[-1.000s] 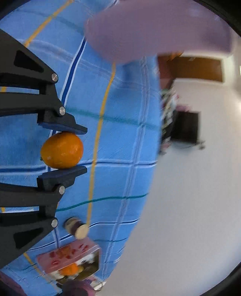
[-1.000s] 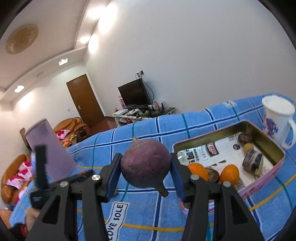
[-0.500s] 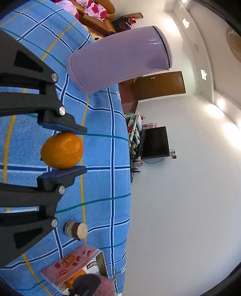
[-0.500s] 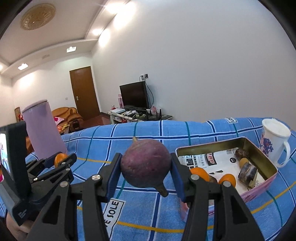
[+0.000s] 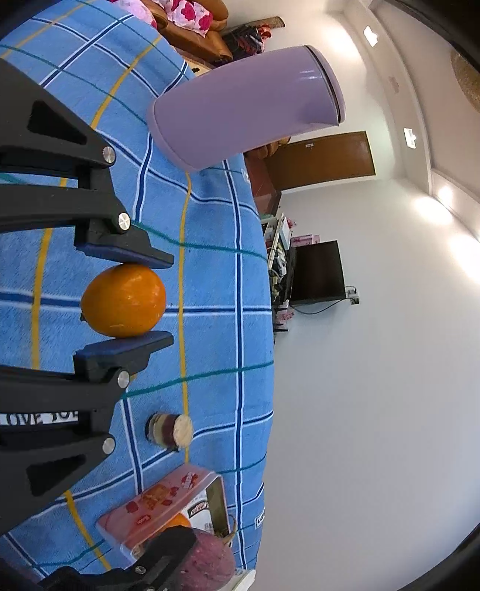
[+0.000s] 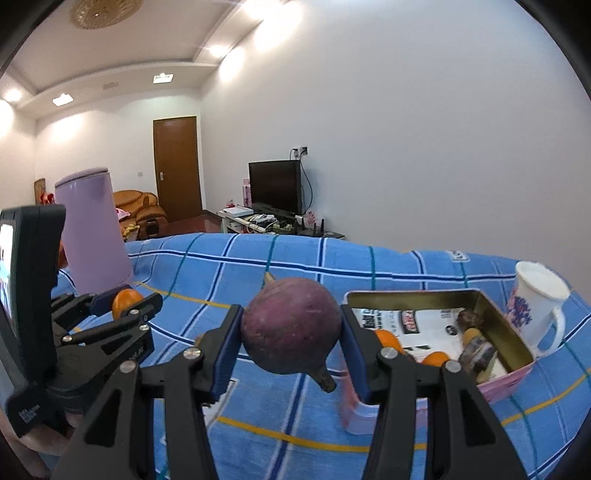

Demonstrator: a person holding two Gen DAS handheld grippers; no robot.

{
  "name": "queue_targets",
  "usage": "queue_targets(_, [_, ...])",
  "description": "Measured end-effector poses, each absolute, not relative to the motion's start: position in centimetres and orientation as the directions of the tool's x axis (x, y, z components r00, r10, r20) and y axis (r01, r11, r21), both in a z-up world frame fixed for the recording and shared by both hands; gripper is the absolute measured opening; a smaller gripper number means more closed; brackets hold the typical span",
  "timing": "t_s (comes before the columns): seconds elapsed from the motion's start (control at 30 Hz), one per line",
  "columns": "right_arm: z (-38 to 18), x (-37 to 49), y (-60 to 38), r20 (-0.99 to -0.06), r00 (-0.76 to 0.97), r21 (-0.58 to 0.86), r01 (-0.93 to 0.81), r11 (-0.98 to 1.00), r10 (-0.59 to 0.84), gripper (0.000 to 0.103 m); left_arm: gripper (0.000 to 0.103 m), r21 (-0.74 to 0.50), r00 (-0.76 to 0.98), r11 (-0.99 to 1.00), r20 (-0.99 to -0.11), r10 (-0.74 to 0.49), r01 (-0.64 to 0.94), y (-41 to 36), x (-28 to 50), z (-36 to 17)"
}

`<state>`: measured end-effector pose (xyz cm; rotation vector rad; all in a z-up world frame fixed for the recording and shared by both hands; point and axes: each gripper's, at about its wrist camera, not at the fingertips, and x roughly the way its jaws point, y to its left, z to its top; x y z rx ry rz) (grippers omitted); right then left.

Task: Organize fruits
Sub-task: 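Lift both held fruits and carry them toward the pink tin, then lower the orange and purple fruit into the pink tin and open both grippers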

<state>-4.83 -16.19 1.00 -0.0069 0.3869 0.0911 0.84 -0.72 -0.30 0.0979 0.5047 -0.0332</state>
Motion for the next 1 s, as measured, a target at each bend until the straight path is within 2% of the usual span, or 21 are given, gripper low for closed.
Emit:
queue_targets(0.3, [1.6,-5.4,-18.4,-0.356,0.932,0.013,-0.064,0.998,0.065,0.054,0.037,0.065,0.859,0.993,-0.509,-0.055,0.102,-2.9,0.3,-0.3])
queue_targets(0.67, [2.4,-5.3,-24.2,-0.330,0.944,0.097,0.027,0.995,0.007,0.054,0.037,0.040,0.853,0.985,-0.508,-0.122,0.165,-6.4,-0.1,0.7])
queue_targets(1.0, [2.6,-5.4,-30.4,-0.318,0.940,0.113,0.164,0.980,-0.121,0.054,0.037,0.037,0.845,0.974,-0.506,-0.175,0.224,-9.8,0.4,1.2])
